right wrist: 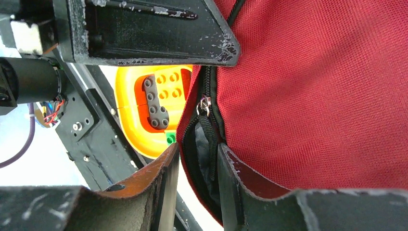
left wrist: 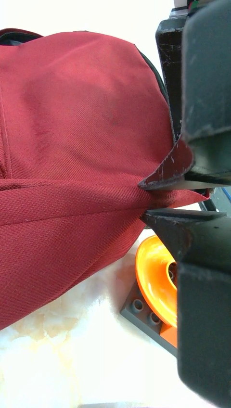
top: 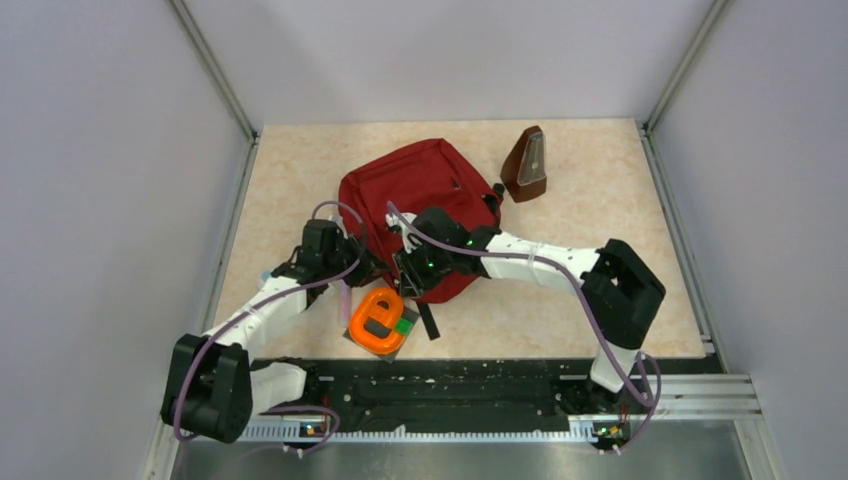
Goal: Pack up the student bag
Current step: Zip the student bag at the center of the board.
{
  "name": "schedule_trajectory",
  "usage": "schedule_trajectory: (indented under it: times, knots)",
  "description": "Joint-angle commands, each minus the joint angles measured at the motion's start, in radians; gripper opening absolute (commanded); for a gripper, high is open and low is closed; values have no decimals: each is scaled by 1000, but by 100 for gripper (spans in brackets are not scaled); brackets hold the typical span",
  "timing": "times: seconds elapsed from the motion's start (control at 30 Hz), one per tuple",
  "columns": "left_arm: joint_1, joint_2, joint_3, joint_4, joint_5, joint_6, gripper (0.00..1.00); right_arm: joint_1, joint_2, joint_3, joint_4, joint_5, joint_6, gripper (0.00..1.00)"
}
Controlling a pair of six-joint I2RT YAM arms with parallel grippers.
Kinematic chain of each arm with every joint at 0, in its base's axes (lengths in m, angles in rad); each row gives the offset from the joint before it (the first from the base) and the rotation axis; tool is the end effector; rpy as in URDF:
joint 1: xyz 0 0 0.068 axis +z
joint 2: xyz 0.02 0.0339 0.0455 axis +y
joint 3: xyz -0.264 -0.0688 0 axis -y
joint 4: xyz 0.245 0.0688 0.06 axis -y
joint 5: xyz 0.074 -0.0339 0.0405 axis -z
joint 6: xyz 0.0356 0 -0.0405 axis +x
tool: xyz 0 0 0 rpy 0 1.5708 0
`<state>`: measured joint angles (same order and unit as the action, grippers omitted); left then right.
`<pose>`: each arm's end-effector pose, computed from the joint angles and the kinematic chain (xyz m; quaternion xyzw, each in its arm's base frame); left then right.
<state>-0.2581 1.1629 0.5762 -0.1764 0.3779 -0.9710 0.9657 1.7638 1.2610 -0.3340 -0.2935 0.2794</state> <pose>0.2189 -0.0714 0.1962 -0.2460 0.8722 -0.3637 0.2158 0.2115 0.3238 0.2269 -0.3601 0.8519 0.3179 0.2088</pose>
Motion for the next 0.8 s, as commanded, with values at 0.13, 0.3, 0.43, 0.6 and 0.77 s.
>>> schedule_trajectory:
  times: [0.13,0.3,0.43,0.6,0.77]
  knots:
    - [-3,-91,-32,49,-4,-2,4,8,34,67,0,39,7,36]
    - [-3,-106,-66,106,10,-2,0,3,24,53,10,26,18,44]
    - [-3,-134,-100,201,36,3,0,-25,35,49,43,-64,61,47]
    - [-3,-154,-101,212,48,46,0,-65,36,17,128,-180,115,50]
    - [-3,-180,-104,193,34,58,0,-73,63,28,154,-249,117,49]
